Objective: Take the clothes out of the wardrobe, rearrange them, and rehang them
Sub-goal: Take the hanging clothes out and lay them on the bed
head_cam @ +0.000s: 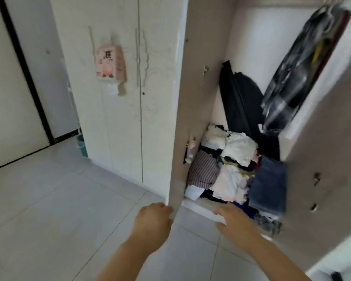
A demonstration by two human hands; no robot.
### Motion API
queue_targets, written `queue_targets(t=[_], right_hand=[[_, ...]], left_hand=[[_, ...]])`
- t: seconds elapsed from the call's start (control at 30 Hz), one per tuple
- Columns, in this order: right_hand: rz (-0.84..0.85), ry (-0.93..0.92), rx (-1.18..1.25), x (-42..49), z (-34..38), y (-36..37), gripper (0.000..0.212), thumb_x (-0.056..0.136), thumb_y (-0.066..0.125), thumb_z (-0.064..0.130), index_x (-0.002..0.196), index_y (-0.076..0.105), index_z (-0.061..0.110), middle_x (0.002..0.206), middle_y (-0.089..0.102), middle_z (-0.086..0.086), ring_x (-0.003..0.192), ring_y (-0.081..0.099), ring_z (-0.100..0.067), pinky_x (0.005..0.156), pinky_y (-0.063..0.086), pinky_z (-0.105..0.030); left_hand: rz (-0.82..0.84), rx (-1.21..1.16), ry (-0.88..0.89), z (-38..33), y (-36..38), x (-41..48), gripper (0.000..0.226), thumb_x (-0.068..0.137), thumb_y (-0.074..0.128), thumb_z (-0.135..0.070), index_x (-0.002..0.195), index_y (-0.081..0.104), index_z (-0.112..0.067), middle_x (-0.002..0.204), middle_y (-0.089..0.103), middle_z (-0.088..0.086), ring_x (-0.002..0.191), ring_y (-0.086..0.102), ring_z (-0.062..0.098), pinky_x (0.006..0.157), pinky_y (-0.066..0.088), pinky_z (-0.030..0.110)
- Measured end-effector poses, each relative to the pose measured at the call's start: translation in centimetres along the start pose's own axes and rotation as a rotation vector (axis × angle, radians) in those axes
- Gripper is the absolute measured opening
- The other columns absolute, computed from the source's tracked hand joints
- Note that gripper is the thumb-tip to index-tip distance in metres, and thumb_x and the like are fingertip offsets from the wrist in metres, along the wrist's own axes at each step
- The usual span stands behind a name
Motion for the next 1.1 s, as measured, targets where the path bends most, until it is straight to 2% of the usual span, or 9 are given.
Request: queue_targets(t=[0.13, 0.27, 0.37, 0.47, 0.53, 0.57, 0.7, 0.87, 1.1], right_hand=[[-0.085, 0.105, -0.020, 2.6, -6.6, -3.8, 0.037, 0.088, 0.041, 0.037, 0.119, 0.055, 0.022, 0.117, 0.053, 0.002, 0.105, 0.047, -0.012, 0.081, 0.035, -0.021], [-0.176, 0.182, -0.036, 5.7, -11.3, -7.6, 0.031, 0.089, 0.057, 0.028, 0.119, 0.058, 0.023, 0.108, 0.053, 0.003, 0.107, 0.051, -0.018, 0.082, 0.040, -0.025], [-0.283, 0.208, -0.018, 8.6, -14.4, -10.2, 0.022, 0.081, 0.061, 0.021, 0.096, 0.055, 0.037, 0.090, 0.058, 0.000, 0.085, 0.058, -0.020, 0.070, 0.046, -0.025], [-0.293, 0.266, 0.031, 11.6, -18.2, -12.1, 0.011, 0.074, 0.037, 0.031, 0.080, 0.046, 0.030, 0.065, 0.051, -0.001, 0.063, 0.053, -0.018, 0.059, 0.040, -0.022], [-0.312, 0.295, -0.013, 12.8, -18.4, -15.1, 0.021, 0.081, 0.041, 0.032, 0.083, 0.062, 0.030, 0.079, 0.060, -0.006, 0.076, 0.060, -0.024, 0.065, 0.041, -0.023], [-0.301, 0.323, -0.052, 13.4, -19.0, -16.4, 0.021, 0.087, 0.048, 0.029, 0.095, 0.066, 0.021, 0.092, 0.061, -0.008, 0.088, 0.060, -0.026, 0.071, 0.042, -0.023], [-0.316, 0.357, -0.102, 16.9, -21.7, -21.3, 0.029, 0.090, 0.057, 0.023, 0.117, 0.061, 0.014, 0.114, 0.056, -0.008, 0.106, 0.054, -0.024, 0.088, 0.043, -0.026], [-0.417, 0.286, -0.136, 23.1, -26.4, -26.8, 0.034, 0.092, 0.053, 0.022, 0.126, 0.055, 0.018, 0.118, 0.052, -0.002, 0.110, 0.050, -0.015, 0.080, 0.028, -0.006], [-0.558, 0.115, -0.152, 31.9, -31.8, -36.5, 0.032, 0.092, 0.056, 0.023, 0.123, 0.058, 0.020, 0.115, 0.053, 0.001, 0.106, 0.050, -0.013, 0.082, 0.035, -0.011]], left_hand=[[0.009, -0.011, 0.213, -6.6, 0.5, 7.8, 0.034, 0.097, 0.036, -0.030, 0.128, 0.049, -0.025, 0.122, 0.054, -0.005, 0.110, 0.050, 0.014, 0.093, 0.036, 0.024], [0.013, -0.019, 0.363, -11.6, 0.8, 15.4, 0.032, 0.097, 0.038, -0.032, 0.124, 0.052, -0.022, 0.122, 0.054, -0.003, 0.110, 0.050, 0.015, 0.094, 0.038, 0.027], [0.006, -0.012, 0.480, -14.6, 0.2, 20.5, 0.029, 0.096, 0.040, -0.032, 0.119, 0.054, -0.021, 0.116, 0.055, 0.000, 0.105, 0.051, 0.017, 0.087, 0.041, 0.028], [-0.022, -0.014, 0.579, -17.3, -1.4, 25.5, 0.031, 0.096, 0.040, -0.032, 0.123, 0.052, -0.023, 0.117, 0.055, 0.000, 0.107, 0.051, 0.017, 0.088, 0.042, 0.028], [-0.030, -0.063, 0.627, -18.9, -2.3, 28.8, 0.031, 0.096, 0.041, -0.029, 0.123, 0.054, -0.023, 0.116, 0.055, -0.001, 0.106, 0.052, 0.016, 0.088, 0.040, 0.026], [-0.035, -0.099, 0.640, -19.6, -2.7, 30.4, 0.030, 0.095, 0.041, -0.028, 0.121, 0.056, -0.022, 0.115, 0.056, -0.001, 0.104, 0.052, 0.014, 0.087, 0.040, 0.024], [-0.073, -0.196, 0.666, -22.5, -4.2, 36.8, 0.028, 0.095, 0.044, -0.028, 0.116, 0.059, -0.017, 0.114, 0.058, 0.001, 0.104, 0.053, 0.014, 0.090, 0.042, 0.030], [-0.160, -0.250, 0.676, -27.1, -6.5, 45.5, 0.029, 0.095, 0.046, -0.025, 0.116, 0.061, -0.013, 0.120, 0.058, 0.003, 0.110, 0.052, 0.017, 0.093, 0.041, 0.031], [-0.318, -0.314, 0.641, -32.7, -10.9, 56.6, 0.027, 0.094, 0.049, -0.027, 0.117, 0.060, -0.022, 0.116, 0.058, -0.004, 0.105, 0.053, 0.013, 0.092, 0.043, 0.031]])
Point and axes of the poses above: each hand's wrist, its own x-axis towards the middle knuckle, its own y-axis out of the palm, z = x × y, the point moved 9 cm from there along x, towards the middle knuckle
